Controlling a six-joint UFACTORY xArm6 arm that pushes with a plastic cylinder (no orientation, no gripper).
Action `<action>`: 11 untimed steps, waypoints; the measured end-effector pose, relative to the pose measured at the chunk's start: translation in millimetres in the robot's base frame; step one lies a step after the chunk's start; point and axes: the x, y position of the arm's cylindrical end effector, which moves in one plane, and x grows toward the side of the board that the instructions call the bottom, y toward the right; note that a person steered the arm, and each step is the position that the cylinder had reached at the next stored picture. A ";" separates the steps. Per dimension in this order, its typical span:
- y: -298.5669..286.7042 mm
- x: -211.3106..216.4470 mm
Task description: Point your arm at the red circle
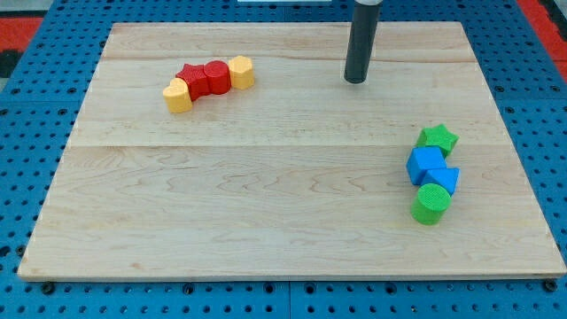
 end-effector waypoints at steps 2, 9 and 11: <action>-2.3 -5.5; -219.3 -73.6; -221.9 -73.6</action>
